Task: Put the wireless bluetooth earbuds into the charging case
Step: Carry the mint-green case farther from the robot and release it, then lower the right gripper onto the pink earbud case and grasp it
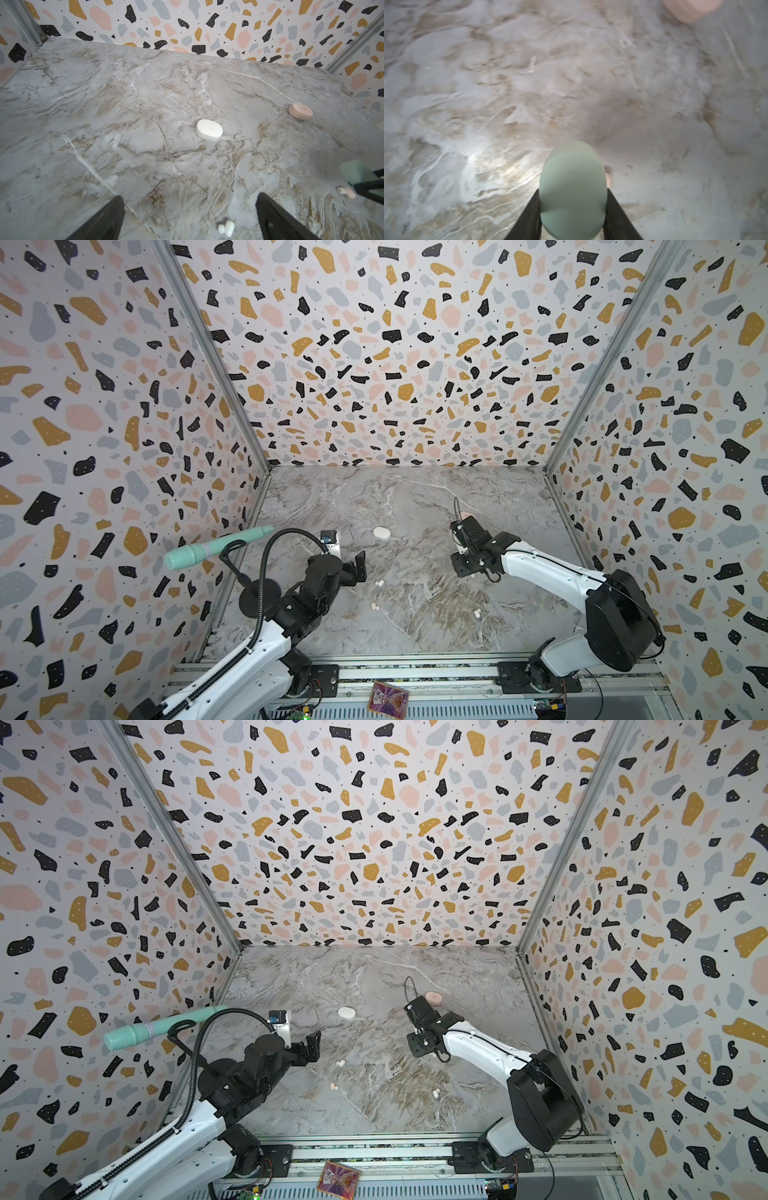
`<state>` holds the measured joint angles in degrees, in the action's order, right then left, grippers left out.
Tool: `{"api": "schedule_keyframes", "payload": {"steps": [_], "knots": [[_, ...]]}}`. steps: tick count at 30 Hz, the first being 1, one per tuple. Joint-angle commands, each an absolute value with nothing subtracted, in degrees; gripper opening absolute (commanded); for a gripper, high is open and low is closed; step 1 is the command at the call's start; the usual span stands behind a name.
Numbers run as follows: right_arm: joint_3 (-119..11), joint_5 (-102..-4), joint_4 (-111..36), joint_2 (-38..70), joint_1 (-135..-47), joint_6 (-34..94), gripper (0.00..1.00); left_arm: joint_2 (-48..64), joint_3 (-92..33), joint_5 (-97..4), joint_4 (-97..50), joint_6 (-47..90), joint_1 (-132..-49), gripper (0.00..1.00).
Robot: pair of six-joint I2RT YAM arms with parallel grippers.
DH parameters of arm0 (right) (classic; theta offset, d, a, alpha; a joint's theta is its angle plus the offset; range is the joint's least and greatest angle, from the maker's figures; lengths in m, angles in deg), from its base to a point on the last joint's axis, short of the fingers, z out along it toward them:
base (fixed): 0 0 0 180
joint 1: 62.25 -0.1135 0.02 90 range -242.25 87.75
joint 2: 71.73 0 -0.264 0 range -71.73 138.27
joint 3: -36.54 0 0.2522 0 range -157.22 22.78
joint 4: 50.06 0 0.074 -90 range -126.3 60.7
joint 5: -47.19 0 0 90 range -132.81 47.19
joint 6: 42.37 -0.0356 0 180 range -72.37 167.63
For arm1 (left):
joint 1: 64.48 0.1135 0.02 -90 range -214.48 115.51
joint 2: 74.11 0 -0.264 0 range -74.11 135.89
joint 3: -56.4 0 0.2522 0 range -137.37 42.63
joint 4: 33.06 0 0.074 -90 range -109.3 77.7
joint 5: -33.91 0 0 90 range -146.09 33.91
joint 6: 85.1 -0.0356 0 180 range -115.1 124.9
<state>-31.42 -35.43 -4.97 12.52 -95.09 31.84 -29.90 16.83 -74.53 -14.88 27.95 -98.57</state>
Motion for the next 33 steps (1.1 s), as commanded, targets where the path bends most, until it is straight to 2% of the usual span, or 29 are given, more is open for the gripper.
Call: {"api": "schedule_keyframes", "payload": {"steps": [1,9,15,17,20,23,28,33], "knots": [[-29.1,-34.9,-2.5,11.3,-89.2,31.3,0.31,-29.1,15.5,-72.0,-19.1,25.0,-98.2,1.0],[-28.7,-36.4,-1.4,15.7,-79.4,30.1,0.31,-27.7,16.3,-69.8,-22.7,24.0,-98.2,1.0],[-25.8,-37.8,-3.2,18.6,-77.1,27.8,0.33,-26.4,14.5,-68.8,-22.0,22.4,-98.2,1.0],[-25.8,-37.7,-2.6,19.0,-77.0,27.1,0.41,-26.3,14.0,-68.4,-22.1,22.3,-98.2,1.0],[-27.1,-38.2,-1.4,16.8,-77.0,26.0,0.63,-25.9,13.6,-68.3,-22.7,22.5,-98.2,1.0],[-31.7,-38.5,1.1,14.7,-77.0,25.5,0.74,-25.2,13.4,-68.1,-23.1,22.6,-98.2,1.0],[-42.0,-41.9,2.9,17.1,-77.0,25.3,0.84,-23.5,12.6,-67.4,-24.0,21.2,-98.2,1.0],[-52.6,-43.8,1.4,27.4,-77.1,22.4,0.87,-22.6,12.9,-65.3,-24.4,20.7,-98.2,1.0]]}}
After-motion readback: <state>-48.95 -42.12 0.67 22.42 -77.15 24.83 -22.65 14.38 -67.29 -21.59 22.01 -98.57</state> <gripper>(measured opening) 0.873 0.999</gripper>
